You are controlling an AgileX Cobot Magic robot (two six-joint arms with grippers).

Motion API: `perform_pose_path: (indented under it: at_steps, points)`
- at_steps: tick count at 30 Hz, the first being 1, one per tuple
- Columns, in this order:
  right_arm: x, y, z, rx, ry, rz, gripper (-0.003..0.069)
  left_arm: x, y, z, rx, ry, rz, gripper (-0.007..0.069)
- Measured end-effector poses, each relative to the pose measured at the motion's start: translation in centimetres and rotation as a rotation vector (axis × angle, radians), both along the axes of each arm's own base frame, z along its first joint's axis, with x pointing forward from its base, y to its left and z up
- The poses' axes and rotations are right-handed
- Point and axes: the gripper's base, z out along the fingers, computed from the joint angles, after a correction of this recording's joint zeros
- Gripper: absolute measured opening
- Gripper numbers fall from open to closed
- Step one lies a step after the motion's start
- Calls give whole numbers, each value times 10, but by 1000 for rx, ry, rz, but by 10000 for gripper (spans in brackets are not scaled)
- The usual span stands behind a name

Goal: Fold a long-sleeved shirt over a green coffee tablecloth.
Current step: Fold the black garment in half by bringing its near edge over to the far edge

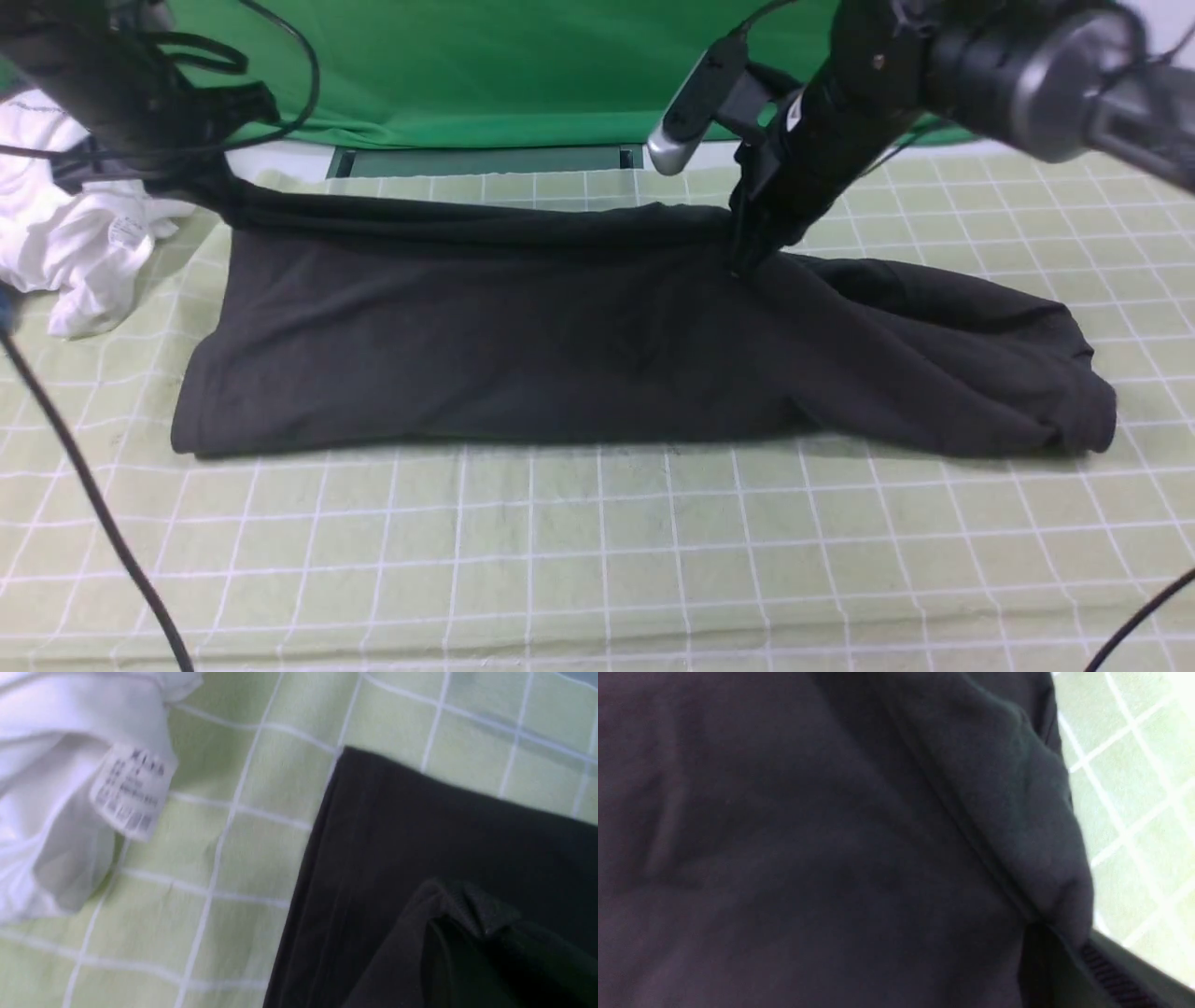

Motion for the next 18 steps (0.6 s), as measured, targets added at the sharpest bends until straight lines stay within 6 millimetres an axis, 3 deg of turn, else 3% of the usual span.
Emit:
perform_pose_path:
  at_steps: [6,8,11,15,18]
  points:
    - [18,4,-25,10,-31,-5,58,15,2,-26,-1,32,-1,36]
    - [21,4,-30,14,-45,-6,111,17,3,-33,5,42,-2,57]
    - [25,5,-30,28,-82,-10,255,21,6,-39,35,26,-3,127]
    - [23,4,-24,31,-54,-38,363,22,9,-30,79,-11,-9,290]
    - [16,0,-4,27,-18,-71,335,20,9,-16,86,-26,-10,346]
